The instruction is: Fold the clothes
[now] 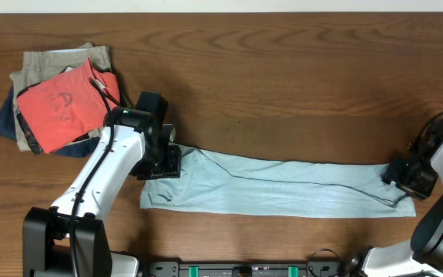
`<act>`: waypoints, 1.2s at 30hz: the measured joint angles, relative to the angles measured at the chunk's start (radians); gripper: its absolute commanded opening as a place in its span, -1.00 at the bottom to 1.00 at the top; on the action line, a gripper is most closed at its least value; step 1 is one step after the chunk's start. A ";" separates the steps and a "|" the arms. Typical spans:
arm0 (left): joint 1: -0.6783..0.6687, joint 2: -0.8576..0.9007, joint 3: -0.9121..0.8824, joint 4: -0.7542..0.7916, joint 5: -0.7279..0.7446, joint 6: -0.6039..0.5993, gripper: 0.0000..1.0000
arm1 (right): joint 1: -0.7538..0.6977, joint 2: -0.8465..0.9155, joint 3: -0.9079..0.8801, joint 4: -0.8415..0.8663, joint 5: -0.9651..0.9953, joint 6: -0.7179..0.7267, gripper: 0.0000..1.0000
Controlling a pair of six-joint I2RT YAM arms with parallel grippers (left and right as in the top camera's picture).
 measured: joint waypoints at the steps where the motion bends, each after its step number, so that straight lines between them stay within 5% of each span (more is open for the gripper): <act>1: 0.000 0.000 0.000 0.000 0.000 0.000 0.09 | 0.000 0.000 -0.002 0.011 -0.020 -0.003 -0.82; 2: 0.000 0.000 0.000 0.000 0.000 0.000 0.09 | 0.001 0.000 -0.003 0.025 -0.034 -0.003 -0.97; 10: 0.000 0.000 0.000 0.000 0.000 0.000 0.09 | -0.001 0.003 0.007 0.022 -0.039 -0.004 -0.98; 23: 0.000 0.000 0.000 0.001 0.000 0.000 0.09 | 0.010 0.044 0.398 -0.435 -0.076 0.045 -0.98; 36: 0.000 0.000 0.000 0.002 0.000 0.000 0.10 | 0.356 0.020 0.433 -0.603 -0.095 0.100 -0.98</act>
